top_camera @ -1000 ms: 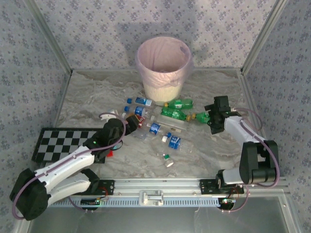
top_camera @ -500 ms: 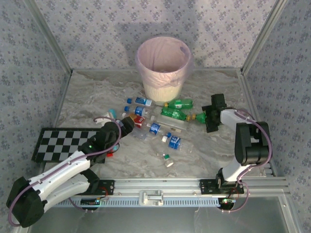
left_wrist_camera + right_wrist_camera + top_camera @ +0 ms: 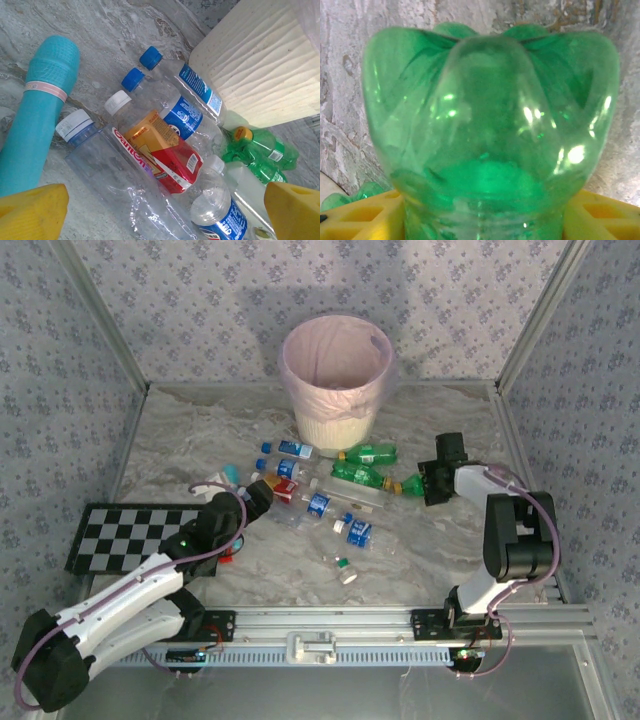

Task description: Put the plastic bottles in the bin

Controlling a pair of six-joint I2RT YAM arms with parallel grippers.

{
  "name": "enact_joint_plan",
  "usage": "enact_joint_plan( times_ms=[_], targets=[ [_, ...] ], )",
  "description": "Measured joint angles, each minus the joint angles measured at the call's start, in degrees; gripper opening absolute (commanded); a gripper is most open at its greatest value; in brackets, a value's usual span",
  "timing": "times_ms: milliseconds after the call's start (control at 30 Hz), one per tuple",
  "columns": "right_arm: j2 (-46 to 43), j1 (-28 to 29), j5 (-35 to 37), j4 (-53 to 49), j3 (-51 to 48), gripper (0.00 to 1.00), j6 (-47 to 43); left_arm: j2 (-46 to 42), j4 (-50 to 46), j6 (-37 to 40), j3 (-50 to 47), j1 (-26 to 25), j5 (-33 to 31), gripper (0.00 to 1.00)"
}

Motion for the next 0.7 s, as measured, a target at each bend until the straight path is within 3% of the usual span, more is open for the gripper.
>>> enact_joint_plan(
  times_ms=[233,500,700],
  targets=[
    [-5.14,0.02,1.53,-1.81,-0.33,0.57,-2.86,-1.22,-0.66,1.05,0.0,0.87,-2.64,1.0],
    [-14.69,0.85,1.25,-1.27,-0.31,0.56,-12.09,-1.97,-0.94,2.69,0.0,11.39,0.26,1.0],
    [-22.16,2.1,-3.76,6.49,0.61,0.52,-21.68,-1.97,-1.11,3.91,0.0,14.67,3.37,1.0]
  ],
)
